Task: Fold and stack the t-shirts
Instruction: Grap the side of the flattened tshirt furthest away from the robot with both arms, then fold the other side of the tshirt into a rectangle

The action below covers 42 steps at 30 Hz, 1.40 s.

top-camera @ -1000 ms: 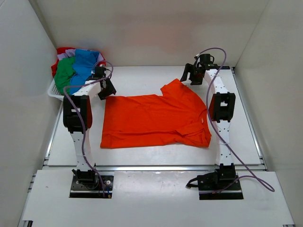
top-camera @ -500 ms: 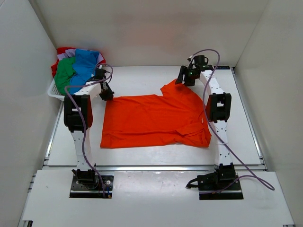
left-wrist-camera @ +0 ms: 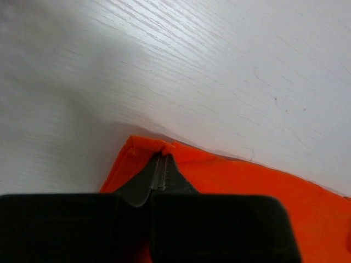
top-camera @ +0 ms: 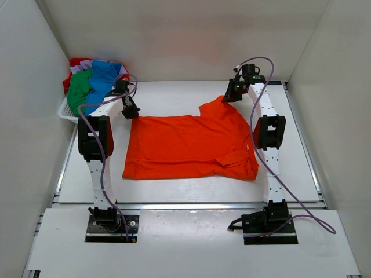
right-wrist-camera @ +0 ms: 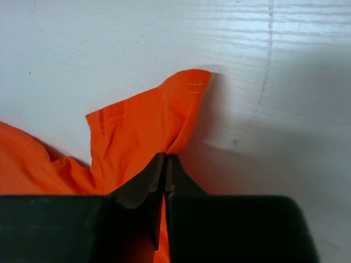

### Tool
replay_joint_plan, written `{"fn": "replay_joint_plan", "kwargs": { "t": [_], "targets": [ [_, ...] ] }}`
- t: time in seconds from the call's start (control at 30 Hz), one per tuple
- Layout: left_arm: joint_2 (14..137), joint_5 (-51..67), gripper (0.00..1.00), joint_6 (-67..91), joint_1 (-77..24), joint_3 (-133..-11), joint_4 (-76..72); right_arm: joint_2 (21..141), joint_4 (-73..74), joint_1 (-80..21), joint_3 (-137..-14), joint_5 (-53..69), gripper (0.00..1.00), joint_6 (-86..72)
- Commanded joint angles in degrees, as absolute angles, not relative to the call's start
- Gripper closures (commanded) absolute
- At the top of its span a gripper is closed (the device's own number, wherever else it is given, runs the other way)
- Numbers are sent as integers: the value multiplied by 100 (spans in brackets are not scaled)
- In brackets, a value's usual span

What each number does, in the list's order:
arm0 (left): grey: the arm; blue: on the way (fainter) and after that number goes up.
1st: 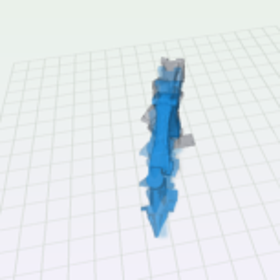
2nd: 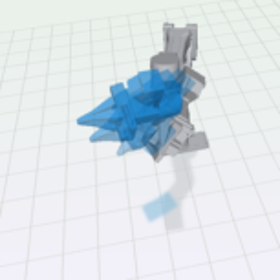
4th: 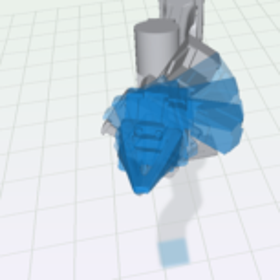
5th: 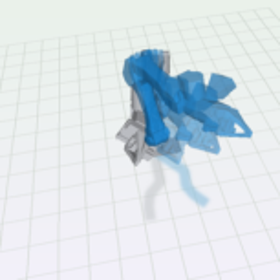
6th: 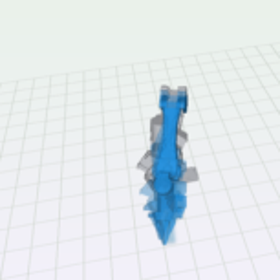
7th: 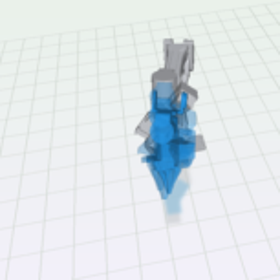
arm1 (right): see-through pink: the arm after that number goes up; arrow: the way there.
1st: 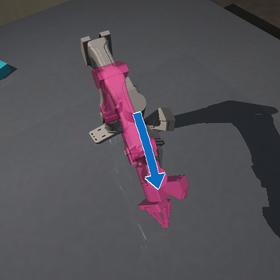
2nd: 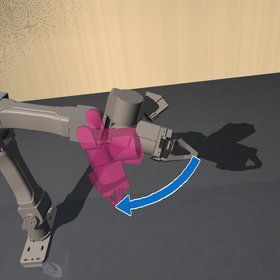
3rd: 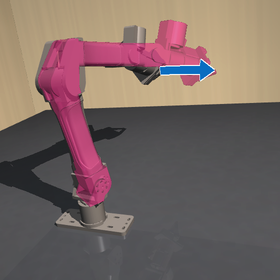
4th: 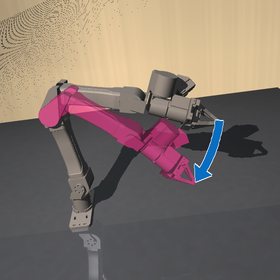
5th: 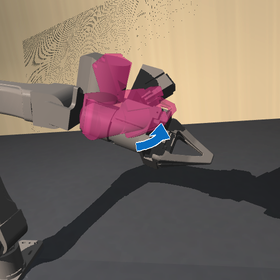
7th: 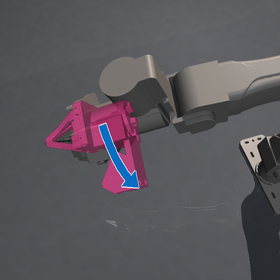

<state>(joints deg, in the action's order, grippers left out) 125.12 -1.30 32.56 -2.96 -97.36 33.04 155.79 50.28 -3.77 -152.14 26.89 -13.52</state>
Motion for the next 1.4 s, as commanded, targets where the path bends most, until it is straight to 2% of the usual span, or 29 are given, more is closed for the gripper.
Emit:
{"fn": "replay_joint_plan", "kwargs": {
  "t": [0.0,0.17,0.3,0.47,0.6,0.9,1.37],
  "targets": [
    [11936,87,100,3234,-308,-9932,3436,14863,5641,-290,-15592,2769,100,-1082],
    [11672,149,100,3085,-325,-9748,3656,13678,6003,-378,-14531,2532,100,-826],
    [11243,202,100,3050,-281,-9028,3464,12807,6030,-430,-13405,2312,100,-572],
    [10671,281,100,2971,-194,-8236,3296,10850,4642,-396,-10114,2311,100,-484],
    [10328,290,100,2839,-246,-7806,3366,9820,4026,-404,-8529,2470,100,-404],
    [9273,422,100,2944,-202,-6286,2971,8623,3551,-413,-6901,2443,100,-378],
    [8333,413,100,2988,-237,-5300,2909,7884,3331,-132,-5819,2505,100,-325]
  ]
}}
